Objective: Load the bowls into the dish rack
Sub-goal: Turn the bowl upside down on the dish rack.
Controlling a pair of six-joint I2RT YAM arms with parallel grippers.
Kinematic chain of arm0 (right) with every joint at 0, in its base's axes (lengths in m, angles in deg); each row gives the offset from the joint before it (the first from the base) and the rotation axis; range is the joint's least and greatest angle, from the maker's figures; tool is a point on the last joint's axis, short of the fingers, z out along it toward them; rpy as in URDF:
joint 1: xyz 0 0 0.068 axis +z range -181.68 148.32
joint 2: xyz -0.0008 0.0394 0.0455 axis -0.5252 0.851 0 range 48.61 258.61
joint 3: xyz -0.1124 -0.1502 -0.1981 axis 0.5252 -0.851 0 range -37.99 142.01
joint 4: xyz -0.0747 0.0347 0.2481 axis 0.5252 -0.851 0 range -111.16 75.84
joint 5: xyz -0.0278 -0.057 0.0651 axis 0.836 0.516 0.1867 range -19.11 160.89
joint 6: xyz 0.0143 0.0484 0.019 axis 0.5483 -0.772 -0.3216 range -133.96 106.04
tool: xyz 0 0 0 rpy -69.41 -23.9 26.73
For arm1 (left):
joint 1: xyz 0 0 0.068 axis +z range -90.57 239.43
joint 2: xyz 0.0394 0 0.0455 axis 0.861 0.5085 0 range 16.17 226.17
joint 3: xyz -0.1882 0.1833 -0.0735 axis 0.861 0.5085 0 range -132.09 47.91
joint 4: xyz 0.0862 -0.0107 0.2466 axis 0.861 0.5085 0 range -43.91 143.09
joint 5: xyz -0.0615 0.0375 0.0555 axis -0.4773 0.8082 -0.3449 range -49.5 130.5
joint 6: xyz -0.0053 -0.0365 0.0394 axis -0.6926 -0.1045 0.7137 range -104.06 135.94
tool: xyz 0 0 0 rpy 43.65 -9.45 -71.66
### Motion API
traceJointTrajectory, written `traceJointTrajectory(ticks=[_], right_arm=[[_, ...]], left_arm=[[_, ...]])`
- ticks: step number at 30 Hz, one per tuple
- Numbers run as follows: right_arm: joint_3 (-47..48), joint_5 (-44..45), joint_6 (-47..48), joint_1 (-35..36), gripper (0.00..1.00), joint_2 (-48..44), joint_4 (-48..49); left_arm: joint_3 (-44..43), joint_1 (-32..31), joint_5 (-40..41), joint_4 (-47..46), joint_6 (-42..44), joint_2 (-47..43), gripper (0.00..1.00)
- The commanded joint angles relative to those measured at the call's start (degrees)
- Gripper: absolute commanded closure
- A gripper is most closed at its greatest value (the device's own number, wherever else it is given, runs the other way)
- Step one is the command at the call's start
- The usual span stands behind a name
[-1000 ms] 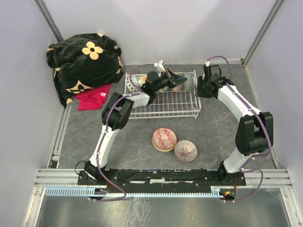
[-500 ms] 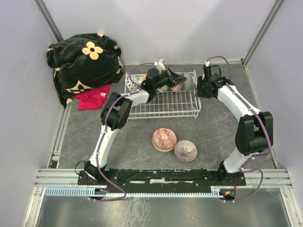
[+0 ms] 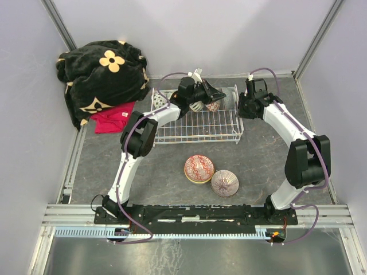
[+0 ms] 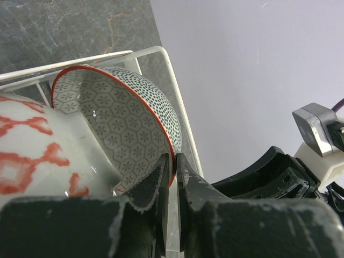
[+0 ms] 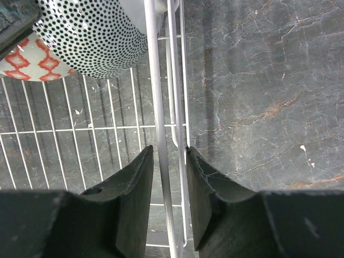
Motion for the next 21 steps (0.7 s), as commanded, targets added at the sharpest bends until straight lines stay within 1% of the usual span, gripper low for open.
traceJointTrajectory(ticks=[1,7,10,17,18,19,21], right_arm=[[1.31,-0.07,-0.03,0.23,0.61,-0.32,1.14],[1.35,-0.24,-0.04,0.23,0.61,-0.36,1.04],[1.25,-0.29,-0.01,0.23,0.61,-0.35,1.08],[1.11,-0.27,-0.06,0.23,0.61,-0.49,0.95],[1.16,-0.25,-0.02,0.23,0.61,-0.52,0.95],[1.18,-0.25,-0.01,0.23,0.61,-0.54,0.94],[1.09,-0.37,-0.05,0.24,0.61,-0.46,0.95]], left_arm=[[-1.10,0.65,2.58,9.20,6.23,-2.37,0.83],[-1.37,0.82,4.94,13.98,8.71,-3.98,0.73],[-1.97,1.04,5.54,15.73,9.39,-6.09,0.69],[-5.00,1.40,6.36,19.56,10.48,-6.41,0.61],[-5.52,1.40,6.42,20.28,10.60,-6.44,0.56],[-6.36,1.46,6.70,21.42,10.73,-6.56,0.54],[-7.32,1.66,7.35,23.85,11.13,-6.91,0.52]])
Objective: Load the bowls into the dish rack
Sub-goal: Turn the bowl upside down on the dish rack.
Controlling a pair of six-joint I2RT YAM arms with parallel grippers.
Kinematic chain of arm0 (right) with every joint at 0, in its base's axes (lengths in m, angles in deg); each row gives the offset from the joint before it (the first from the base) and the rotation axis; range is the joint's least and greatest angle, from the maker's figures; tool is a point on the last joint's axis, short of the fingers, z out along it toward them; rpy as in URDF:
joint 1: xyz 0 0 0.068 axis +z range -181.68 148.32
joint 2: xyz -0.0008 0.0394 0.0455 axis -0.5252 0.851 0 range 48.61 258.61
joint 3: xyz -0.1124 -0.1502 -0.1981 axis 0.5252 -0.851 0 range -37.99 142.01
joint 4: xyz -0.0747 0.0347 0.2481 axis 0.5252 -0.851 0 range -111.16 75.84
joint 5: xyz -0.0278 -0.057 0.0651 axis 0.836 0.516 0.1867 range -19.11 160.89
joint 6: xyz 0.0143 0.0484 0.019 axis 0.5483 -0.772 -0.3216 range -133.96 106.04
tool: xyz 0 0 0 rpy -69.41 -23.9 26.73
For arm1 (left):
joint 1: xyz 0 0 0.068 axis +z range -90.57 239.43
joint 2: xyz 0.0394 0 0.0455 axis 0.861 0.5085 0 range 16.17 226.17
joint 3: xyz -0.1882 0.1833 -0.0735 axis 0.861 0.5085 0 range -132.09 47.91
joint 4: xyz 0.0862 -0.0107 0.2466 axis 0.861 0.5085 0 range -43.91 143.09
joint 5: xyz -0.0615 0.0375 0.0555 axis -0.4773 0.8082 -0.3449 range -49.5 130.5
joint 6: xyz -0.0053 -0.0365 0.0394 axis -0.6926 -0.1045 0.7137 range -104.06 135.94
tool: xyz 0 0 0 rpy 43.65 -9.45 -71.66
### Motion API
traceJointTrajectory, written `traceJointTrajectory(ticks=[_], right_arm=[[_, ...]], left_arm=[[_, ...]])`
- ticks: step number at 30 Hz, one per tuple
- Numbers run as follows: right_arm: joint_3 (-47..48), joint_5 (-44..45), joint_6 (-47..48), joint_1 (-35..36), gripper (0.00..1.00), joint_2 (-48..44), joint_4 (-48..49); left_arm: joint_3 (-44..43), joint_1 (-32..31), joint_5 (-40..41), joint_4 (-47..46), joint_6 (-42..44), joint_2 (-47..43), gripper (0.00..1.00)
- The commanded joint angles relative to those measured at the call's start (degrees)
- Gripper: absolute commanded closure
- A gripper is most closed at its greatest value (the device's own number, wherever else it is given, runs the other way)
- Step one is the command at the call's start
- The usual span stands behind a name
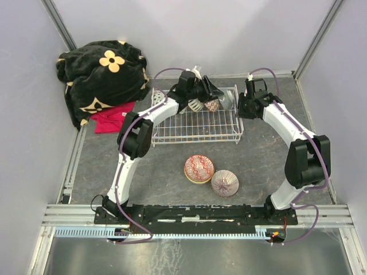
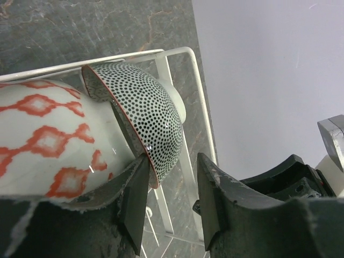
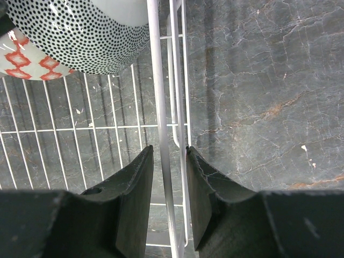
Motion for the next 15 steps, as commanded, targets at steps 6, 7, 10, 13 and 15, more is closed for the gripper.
traceJointTrajectory(ticks=[6,7,10,13,15], right_arm=[[1.00,-0.36,-0.05,0.23,0.61,-0.45,0.95],[0.96,-0.33,-0.06,0.23,0.61,-0.43,0.95],[0.99,-0.51,-0.05,0.23,0.61,-0.60,0.91],[0.81,-0.22,0.01,0.21,0.61,-0.94,0.84],[0.80,-0.16,0.03,0.23,0.61,-1.00,0.84]], left_arm=[[-6.97,1.70,8.20,18.95,4.91,-4.93,0.51],[-7.05,1.79,8.71,19.78,5.17,-5.41,0.51],[-6.97,2.05,9.99,22.04,6.04,-6.83,0.51],[-6.92,2.11,10.20,22.37,6.43,-8.19,0.51],[-7.57,2.20,10.10,22.76,6.93,-9.20,0.51]])
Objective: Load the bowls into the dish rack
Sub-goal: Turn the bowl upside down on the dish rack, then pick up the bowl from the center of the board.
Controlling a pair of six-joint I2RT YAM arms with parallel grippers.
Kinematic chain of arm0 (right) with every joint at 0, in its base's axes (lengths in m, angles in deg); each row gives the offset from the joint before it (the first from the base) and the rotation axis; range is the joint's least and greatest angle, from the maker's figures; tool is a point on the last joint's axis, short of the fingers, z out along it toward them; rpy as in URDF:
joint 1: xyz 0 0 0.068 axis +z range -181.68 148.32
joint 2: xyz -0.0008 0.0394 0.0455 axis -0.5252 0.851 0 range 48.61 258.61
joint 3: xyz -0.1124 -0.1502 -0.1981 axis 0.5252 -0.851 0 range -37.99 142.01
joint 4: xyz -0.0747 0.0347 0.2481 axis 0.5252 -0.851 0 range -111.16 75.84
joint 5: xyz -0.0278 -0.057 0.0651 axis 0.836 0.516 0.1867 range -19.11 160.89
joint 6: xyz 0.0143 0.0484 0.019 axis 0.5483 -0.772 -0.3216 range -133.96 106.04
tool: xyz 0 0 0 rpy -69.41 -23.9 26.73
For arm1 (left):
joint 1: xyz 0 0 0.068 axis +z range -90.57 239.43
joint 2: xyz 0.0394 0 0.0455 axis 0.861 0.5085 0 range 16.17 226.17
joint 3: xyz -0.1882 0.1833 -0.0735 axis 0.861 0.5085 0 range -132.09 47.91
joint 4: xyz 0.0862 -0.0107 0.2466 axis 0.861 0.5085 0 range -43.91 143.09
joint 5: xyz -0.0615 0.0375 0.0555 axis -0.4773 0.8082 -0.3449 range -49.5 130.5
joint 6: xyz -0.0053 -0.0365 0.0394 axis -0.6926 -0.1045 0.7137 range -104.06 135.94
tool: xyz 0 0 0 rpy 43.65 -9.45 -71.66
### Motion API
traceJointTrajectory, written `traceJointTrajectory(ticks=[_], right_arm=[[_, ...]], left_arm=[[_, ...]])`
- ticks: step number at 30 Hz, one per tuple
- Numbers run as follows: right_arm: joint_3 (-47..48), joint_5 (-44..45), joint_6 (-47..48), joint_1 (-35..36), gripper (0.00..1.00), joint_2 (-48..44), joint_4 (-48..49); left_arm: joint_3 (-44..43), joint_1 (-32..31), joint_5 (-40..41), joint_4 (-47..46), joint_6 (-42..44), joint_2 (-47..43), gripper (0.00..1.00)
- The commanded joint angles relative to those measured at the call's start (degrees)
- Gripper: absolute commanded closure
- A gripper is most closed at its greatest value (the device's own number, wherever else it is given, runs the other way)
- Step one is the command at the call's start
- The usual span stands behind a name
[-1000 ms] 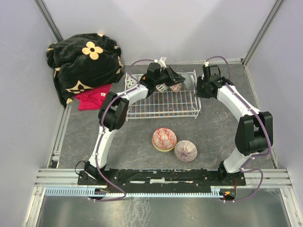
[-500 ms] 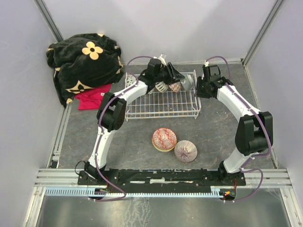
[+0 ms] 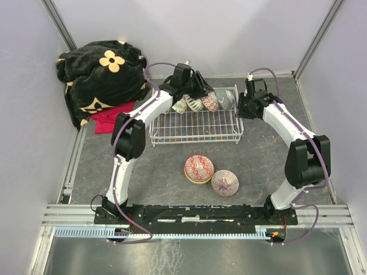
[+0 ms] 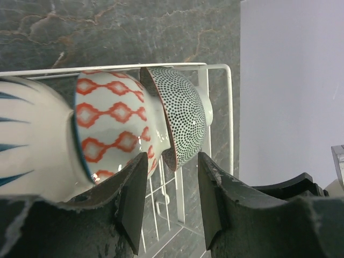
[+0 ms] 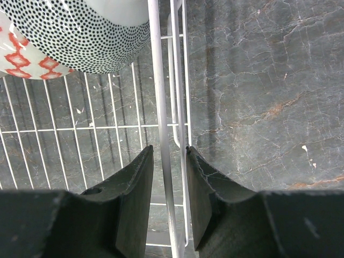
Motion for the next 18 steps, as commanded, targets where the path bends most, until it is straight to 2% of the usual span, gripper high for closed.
traceJointTrajectory(ticks=[1,10,18], right_arm=[[0.74,-0.11,0.07,0.23,0.61,-1.01,0.88],[1.53,1.01,0.49,0.35,0.59,-3.48,-1.40],[0.77,1.97,0.93,0.31,0.54,-6.57,-3.55]], left_arm=[[-2.86,0.74,1.99,3.50,4.11,-5.30,0.51],[-2.00,0.59,0.15,5.24,6.98,-13.24,0.50],[5.25,0.15,0.19,9.72,13.27,-24.30,0.43]])
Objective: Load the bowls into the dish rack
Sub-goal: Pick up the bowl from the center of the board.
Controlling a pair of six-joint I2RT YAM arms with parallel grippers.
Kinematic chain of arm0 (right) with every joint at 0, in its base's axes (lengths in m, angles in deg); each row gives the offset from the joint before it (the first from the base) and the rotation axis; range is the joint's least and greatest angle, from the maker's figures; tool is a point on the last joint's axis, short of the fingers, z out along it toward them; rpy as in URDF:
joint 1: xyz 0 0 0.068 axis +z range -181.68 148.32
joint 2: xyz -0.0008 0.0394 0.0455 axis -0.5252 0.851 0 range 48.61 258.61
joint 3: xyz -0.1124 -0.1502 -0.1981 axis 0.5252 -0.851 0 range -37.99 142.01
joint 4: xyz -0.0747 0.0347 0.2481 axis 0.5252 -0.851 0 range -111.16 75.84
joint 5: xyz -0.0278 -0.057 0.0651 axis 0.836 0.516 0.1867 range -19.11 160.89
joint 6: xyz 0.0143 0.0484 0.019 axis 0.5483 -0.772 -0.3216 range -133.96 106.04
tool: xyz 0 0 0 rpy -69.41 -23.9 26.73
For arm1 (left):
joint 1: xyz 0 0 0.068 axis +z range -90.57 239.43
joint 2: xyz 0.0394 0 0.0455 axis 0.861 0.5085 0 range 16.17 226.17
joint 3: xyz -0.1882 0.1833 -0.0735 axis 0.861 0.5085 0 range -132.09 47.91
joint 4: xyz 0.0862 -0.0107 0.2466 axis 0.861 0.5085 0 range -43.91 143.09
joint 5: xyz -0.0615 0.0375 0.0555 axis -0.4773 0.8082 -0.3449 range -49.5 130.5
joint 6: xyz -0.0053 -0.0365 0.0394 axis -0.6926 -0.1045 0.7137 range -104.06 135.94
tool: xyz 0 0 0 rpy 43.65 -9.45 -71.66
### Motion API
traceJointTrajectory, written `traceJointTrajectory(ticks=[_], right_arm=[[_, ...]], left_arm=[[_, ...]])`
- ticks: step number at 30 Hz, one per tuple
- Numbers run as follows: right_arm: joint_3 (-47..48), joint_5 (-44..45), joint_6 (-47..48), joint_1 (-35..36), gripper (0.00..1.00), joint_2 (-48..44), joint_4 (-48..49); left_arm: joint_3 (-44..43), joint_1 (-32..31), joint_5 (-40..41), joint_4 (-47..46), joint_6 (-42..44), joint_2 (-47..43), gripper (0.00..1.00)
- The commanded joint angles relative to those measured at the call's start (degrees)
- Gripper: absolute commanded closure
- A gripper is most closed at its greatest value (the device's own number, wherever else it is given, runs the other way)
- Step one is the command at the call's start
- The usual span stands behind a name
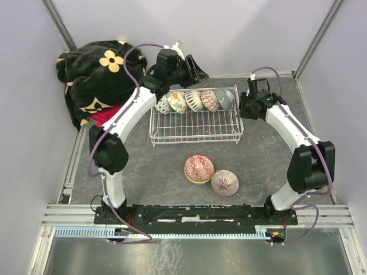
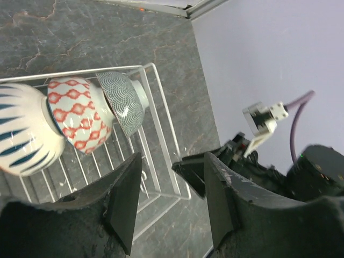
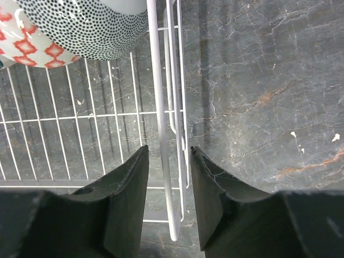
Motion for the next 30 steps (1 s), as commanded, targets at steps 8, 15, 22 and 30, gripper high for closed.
traceJointTrajectory(ticks=[8,15,22,30], right_arm=[[-2.33,0.79,0.81,0.25,0.46,-10.13,-2.97],[-7.36,-1.07,0.67,0.29,0.34,-17.82,-5.41],[-11.34,-7.00,-0.69,6.50,0.32,-28.43,-9.97],[-16.75,-7.70,-3.46,19.07,0.38,-36.04,-12.92]], left_arm=[[13.94,-1.29,-0.91,6.15,11.06,-17.88,0.24],[22.10,-3.50,1.18,10.01,15.06,-25.60,0.00],[34.07,-4.04,7.32,14.04,17.45,-37.06,0.01],[42.08,-3.86,11.84,17.01,17.78,-45.60,0.01]])
